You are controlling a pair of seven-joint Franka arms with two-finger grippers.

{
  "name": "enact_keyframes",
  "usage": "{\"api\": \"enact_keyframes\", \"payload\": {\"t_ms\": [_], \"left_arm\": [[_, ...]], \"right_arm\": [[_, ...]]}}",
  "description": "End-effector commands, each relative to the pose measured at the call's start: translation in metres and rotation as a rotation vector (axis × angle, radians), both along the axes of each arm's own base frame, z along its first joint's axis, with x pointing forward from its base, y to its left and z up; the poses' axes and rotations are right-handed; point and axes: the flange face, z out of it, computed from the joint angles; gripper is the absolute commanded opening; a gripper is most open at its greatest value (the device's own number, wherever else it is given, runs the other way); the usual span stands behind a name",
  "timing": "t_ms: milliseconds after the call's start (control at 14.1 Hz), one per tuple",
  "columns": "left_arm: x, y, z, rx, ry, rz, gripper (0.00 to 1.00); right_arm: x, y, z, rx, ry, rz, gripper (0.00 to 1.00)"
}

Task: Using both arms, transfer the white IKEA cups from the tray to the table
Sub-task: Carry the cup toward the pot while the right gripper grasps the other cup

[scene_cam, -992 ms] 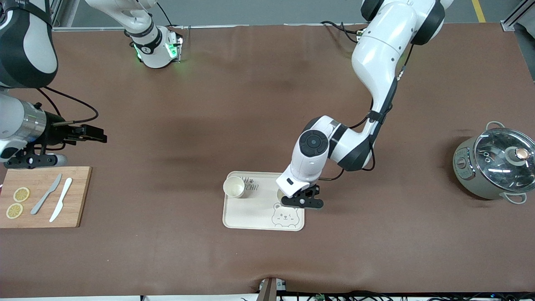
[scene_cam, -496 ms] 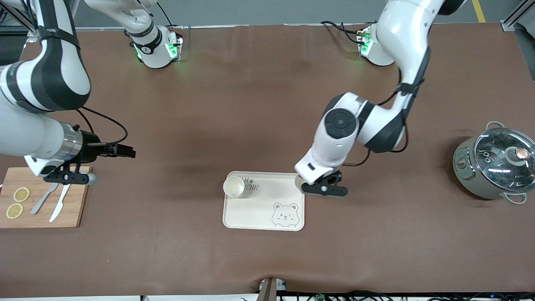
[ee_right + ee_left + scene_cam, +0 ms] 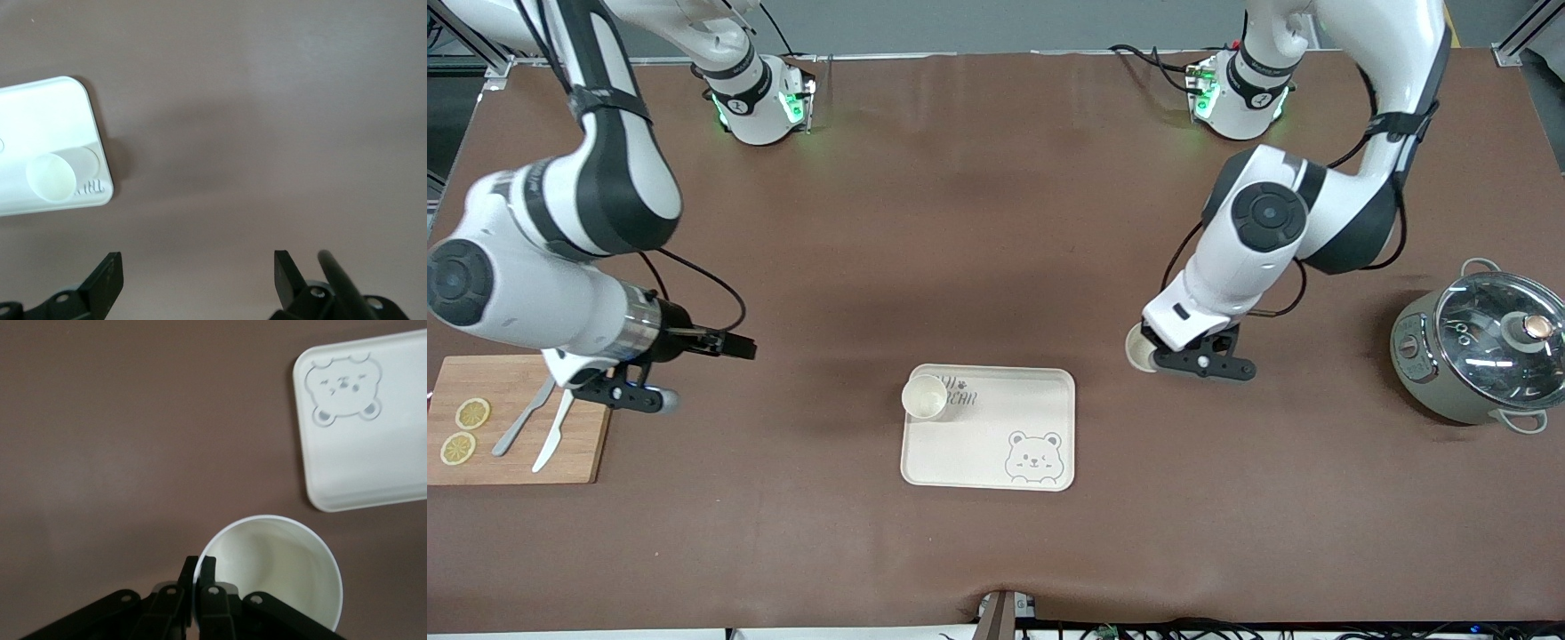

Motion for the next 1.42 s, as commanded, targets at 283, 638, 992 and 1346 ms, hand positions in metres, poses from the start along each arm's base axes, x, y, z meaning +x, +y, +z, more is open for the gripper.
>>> {"api": "enact_keyframes", "payload": {"t_ms": [283, 638, 992, 1346], "left_arm": [[-0.056, 0.089, -0.038, -0.050, -0.061, -0.038, 0.00], [-0.085, 0.140, -0.075, -0.055, -0.110, -0.046, 0.00], [-0.105, 0.163, -0.099, -0.050, -0.137, -0.060, 0.00], [-0.115, 0.184, -0.107, -0.037, -0.145, -0.061, 0.00]], "right_arm": [[0.009, 0.095, -0.062, -0.011, -0.043, -0.185, 1.00], [0.007, 0.157, -0.112, -0.014, -0.072, -0.258, 1.00], [0.004, 0.176, -0.134, -0.021, -0.063, -0.279, 0.97], [0.004, 0.197, -0.162, -0.024, -0.093, -0.310, 0.84]]}}
